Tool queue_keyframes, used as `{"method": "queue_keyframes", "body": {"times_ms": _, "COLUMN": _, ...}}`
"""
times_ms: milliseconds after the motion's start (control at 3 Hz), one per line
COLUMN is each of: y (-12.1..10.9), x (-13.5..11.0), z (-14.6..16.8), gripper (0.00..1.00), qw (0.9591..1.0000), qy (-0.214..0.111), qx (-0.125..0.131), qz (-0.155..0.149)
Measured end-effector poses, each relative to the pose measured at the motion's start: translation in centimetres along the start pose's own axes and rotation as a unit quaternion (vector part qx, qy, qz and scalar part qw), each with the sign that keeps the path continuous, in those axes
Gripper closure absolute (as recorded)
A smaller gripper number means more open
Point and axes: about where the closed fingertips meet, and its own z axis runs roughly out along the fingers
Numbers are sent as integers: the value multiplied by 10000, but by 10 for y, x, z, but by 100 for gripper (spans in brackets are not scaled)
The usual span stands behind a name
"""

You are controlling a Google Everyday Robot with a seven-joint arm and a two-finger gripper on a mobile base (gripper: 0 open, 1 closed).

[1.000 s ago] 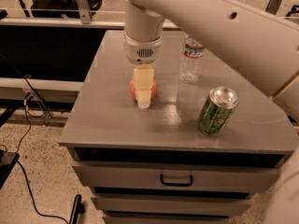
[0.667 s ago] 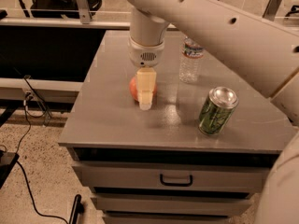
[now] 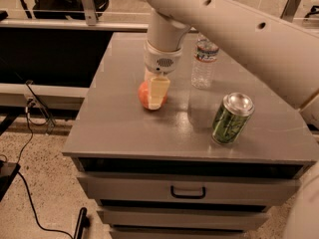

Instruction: Pick apple

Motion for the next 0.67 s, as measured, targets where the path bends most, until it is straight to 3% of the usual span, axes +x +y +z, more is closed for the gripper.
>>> {"method": "queue_keyframes", "body": {"times_ms": 667, "y": 1, "x": -5, "z": -36, "gripper": 87, "qw": 9990, "qy": -426, "qx": 91, "qz": -137}}
